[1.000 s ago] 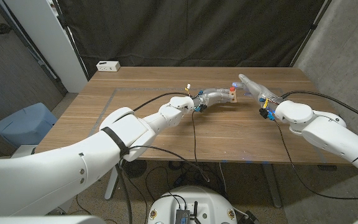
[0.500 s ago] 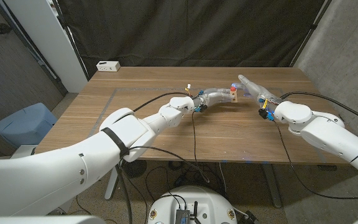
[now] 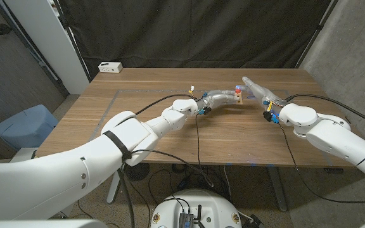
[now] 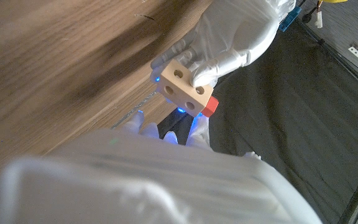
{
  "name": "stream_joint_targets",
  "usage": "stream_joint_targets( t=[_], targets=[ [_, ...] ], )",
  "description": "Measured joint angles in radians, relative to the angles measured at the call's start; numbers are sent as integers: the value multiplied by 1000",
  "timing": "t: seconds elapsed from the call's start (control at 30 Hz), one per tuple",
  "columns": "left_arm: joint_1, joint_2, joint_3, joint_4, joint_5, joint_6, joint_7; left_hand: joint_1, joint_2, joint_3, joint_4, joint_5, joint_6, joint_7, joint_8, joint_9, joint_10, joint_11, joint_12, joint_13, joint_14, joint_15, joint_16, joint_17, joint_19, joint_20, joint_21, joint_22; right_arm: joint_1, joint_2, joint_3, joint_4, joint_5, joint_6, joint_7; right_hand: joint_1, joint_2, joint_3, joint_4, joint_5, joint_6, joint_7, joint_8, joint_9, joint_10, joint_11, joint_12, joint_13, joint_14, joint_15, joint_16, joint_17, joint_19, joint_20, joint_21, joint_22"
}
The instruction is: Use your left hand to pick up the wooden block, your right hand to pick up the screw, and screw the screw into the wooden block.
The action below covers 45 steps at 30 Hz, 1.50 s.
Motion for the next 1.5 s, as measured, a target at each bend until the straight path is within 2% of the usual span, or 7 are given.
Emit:
stream_joint_targets(
  t=[1.5],
  targets=[
    [-20,-19,20,5,1,84,67,0,0,1,-1,1,0,0,0,1,1,-2,0,0,7,0,0,0,0,0,0,0,-17,-25,8,-3,20,-10,10,0,0,4,-4,0,0,0,0,-3,4,4,0,0,0,0,0,0,0,0,0,0]
  ],
)
